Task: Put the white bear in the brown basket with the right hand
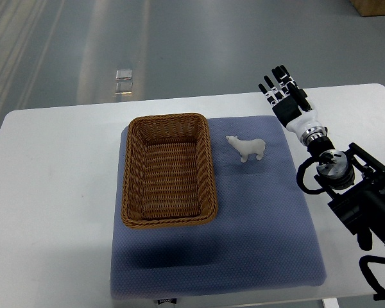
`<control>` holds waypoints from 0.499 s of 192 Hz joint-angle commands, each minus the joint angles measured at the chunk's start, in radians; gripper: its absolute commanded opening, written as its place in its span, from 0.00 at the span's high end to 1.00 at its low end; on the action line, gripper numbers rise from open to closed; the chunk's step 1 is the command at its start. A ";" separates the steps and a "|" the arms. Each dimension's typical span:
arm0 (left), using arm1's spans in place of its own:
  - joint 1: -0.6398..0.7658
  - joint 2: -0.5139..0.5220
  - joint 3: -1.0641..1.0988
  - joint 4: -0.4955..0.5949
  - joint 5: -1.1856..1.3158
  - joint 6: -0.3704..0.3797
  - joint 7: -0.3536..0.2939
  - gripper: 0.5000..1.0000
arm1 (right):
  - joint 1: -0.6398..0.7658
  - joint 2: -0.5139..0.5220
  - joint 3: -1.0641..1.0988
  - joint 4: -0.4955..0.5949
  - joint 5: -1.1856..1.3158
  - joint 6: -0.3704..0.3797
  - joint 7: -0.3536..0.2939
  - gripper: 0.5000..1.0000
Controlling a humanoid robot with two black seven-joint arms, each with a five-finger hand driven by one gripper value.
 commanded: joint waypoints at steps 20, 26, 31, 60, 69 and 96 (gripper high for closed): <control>0.000 0.000 0.001 -0.004 0.000 0.000 0.001 0.00 | -0.001 -0.001 -0.002 0.000 0.000 0.000 0.000 0.15; 0.000 0.000 0.001 -0.004 0.000 0.000 0.000 0.00 | -0.001 -0.001 -0.002 0.000 0.000 0.000 0.000 0.15; 0.000 0.000 0.000 -0.002 -0.002 0.000 0.000 0.00 | -0.001 -0.001 -0.002 0.000 0.000 0.000 0.000 0.15; 0.000 0.000 0.000 -0.001 -0.002 0.000 0.001 0.00 | 0.005 -0.007 -0.006 0.000 -0.002 0.002 -0.002 0.15; 0.000 0.000 0.000 -0.001 -0.002 0.001 0.001 0.00 | 0.010 -0.013 -0.020 0.000 -0.003 0.000 -0.002 0.15; 0.000 0.000 0.001 -0.001 -0.002 0.000 0.000 0.00 | 0.034 -0.030 -0.083 0.000 -0.054 0.000 -0.002 0.15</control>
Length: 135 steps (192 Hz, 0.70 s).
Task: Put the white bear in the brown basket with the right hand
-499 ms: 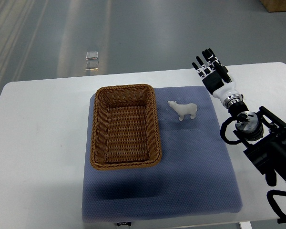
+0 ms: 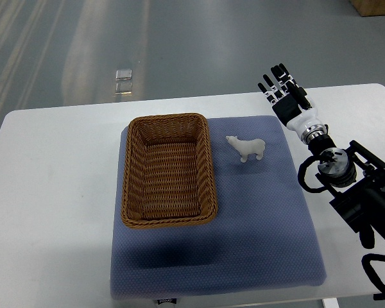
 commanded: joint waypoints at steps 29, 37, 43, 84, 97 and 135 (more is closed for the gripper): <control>0.000 0.000 0.001 -0.001 0.000 0.000 0.001 0.00 | 0.050 -0.047 -0.105 0.000 -0.197 0.003 -0.003 0.15; 0.000 0.000 0.001 -0.001 0.000 0.000 0.000 0.00 | 0.073 -0.063 -0.128 0.000 -0.254 0.005 -0.006 0.15; 0.000 0.000 0.001 -0.003 0.000 0.000 0.001 0.00 | 0.095 -0.076 -0.149 0.000 -0.301 0.006 -0.011 0.15; 0.000 0.000 0.003 -0.001 0.000 0.000 0.001 0.00 | 0.279 -0.165 -0.404 0.023 -0.692 0.044 -0.107 0.15; 0.000 0.000 0.003 -0.004 0.000 0.000 0.001 0.00 | 0.350 -0.188 -0.496 0.043 -0.804 0.049 -0.166 0.15; 0.000 0.000 0.003 -0.007 0.000 0.000 0.001 0.00 | 0.644 -0.222 -0.887 0.060 -0.896 0.091 -0.339 0.15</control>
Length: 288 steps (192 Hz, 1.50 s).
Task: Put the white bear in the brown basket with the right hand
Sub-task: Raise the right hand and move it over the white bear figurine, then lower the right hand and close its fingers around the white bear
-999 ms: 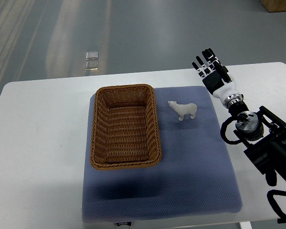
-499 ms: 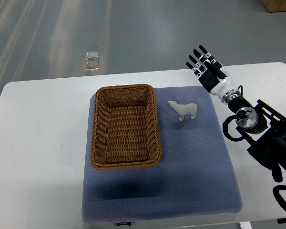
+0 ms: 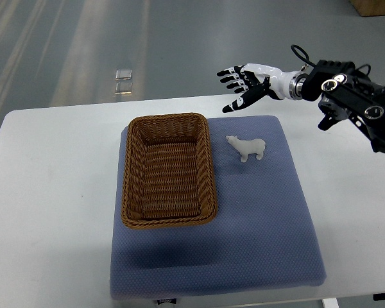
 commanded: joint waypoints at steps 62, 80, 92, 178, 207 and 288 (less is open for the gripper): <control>0.000 0.000 0.000 -0.001 0.000 -0.001 0.000 0.00 | 0.312 -0.044 -0.414 0.059 -0.012 0.049 -0.114 0.16; 0.000 0.000 0.000 -0.002 0.000 -0.001 0.000 0.00 | 0.297 -0.044 -0.418 0.060 -0.012 0.045 -0.115 0.16; 0.000 0.000 0.000 -0.002 0.000 0.000 0.000 0.00 | 0.282 -0.046 -0.417 0.069 -0.012 0.042 -0.115 0.16; -0.002 0.000 0.000 -0.001 0.000 -0.001 0.000 0.00 | 0.203 -0.090 -0.411 0.192 -0.012 0.011 -0.109 0.17; 0.000 0.000 0.000 -0.002 0.000 -0.001 0.000 0.00 | 0.157 -0.098 -0.409 0.198 -0.015 -0.003 -0.102 0.17; 0.000 0.000 0.000 -0.001 0.000 -0.001 0.000 0.00 | 0.084 -0.087 -0.408 0.214 -0.020 -0.063 -0.100 0.26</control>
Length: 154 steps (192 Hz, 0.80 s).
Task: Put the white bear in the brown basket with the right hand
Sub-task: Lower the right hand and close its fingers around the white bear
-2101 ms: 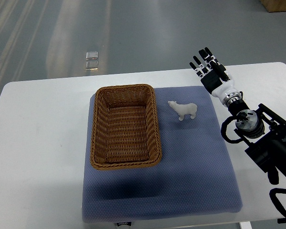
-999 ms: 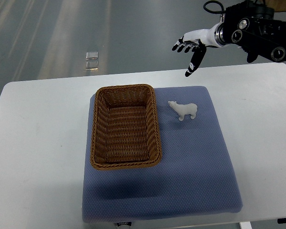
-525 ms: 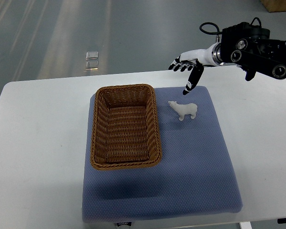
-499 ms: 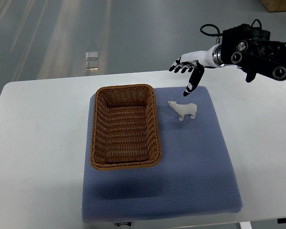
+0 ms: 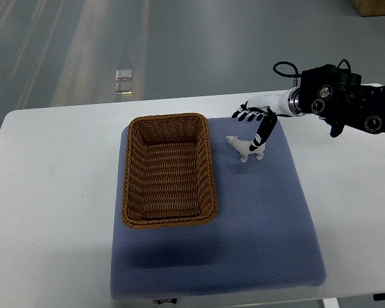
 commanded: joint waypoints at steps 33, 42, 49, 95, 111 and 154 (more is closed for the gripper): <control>0.000 0.000 0.000 -0.001 0.000 0.000 0.000 0.00 | -0.046 0.009 0.024 0.002 -0.004 -0.025 0.003 0.27; 0.000 0.000 0.000 -0.001 0.000 0.000 0.000 0.00 | -0.052 0.010 0.029 0.002 -0.007 -0.026 0.005 0.28; 0.000 0.000 0.000 -0.001 0.000 0.000 0.000 0.00 | -0.053 0.010 0.029 0.002 -0.007 -0.028 0.006 0.30; 0.000 0.000 0.000 -0.001 0.000 0.000 0.000 0.00 | -0.079 0.012 0.029 0.002 -0.011 -0.034 0.008 0.41; 0.000 0.000 0.000 -0.001 0.000 0.002 0.000 0.00 | -0.081 0.012 0.029 0.002 -0.013 -0.034 0.008 0.48; 0.000 0.000 0.000 0.001 0.000 0.000 0.000 0.00 | -0.087 0.012 0.027 0.002 -0.013 -0.034 0.008 0.66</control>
